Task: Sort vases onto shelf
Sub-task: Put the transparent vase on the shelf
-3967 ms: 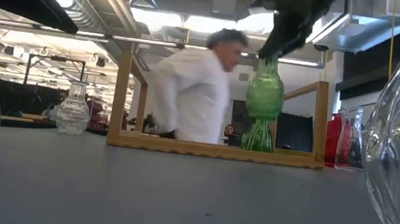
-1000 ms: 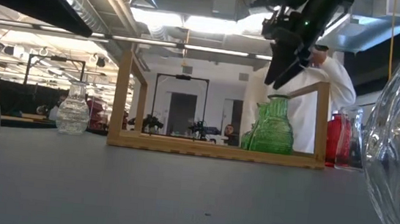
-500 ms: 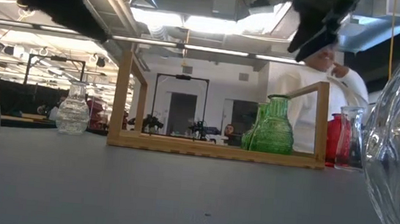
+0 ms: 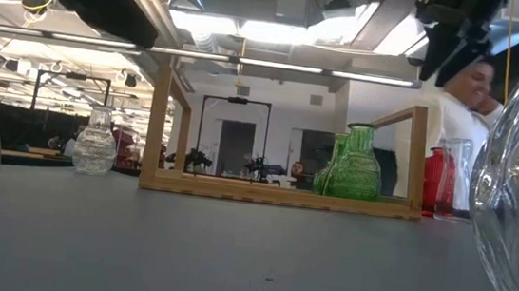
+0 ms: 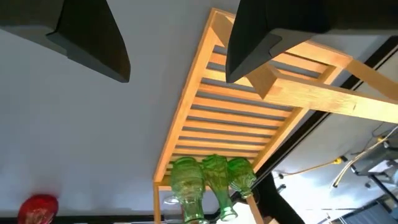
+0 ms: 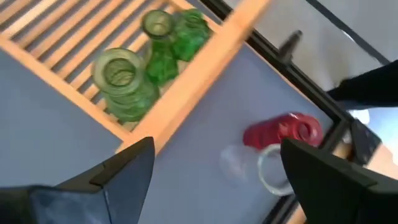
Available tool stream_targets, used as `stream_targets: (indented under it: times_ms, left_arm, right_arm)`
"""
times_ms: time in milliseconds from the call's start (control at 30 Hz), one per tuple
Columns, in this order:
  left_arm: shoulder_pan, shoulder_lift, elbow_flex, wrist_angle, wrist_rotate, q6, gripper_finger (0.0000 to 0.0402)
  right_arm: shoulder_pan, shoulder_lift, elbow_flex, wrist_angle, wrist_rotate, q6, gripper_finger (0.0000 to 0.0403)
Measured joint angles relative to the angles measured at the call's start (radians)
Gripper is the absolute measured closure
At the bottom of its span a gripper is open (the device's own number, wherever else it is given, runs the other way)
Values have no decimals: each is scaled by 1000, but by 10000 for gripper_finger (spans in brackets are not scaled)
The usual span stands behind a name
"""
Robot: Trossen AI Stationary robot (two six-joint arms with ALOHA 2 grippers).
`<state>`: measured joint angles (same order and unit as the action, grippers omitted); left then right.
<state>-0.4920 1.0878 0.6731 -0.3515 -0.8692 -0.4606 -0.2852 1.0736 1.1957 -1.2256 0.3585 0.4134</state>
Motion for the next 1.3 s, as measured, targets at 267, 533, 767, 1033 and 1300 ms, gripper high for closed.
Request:
stream_targets:
  times_ms: [267,533,767,1033,1300]
  left_arm:
    - [-8,19,0,9,0,-8,143]
    - [-31,19,0,10,0,-16,143]
    - [-31,18,0,9,0,-21,143]
    - [-33,18,0,8,0,-27,143]
    - [-33,18,0,8,0,-26,143]
  right_arm:
    - [-137,-18,0,-76,24,58,72]
    - [-213,2,-4,-86,35,16,72]
    - [-287,11,-108,-12,-2,27,72]
    - [-365,10,-181,65,-30,27,72]
    - [-391,10,-296,148,-63,25,72]
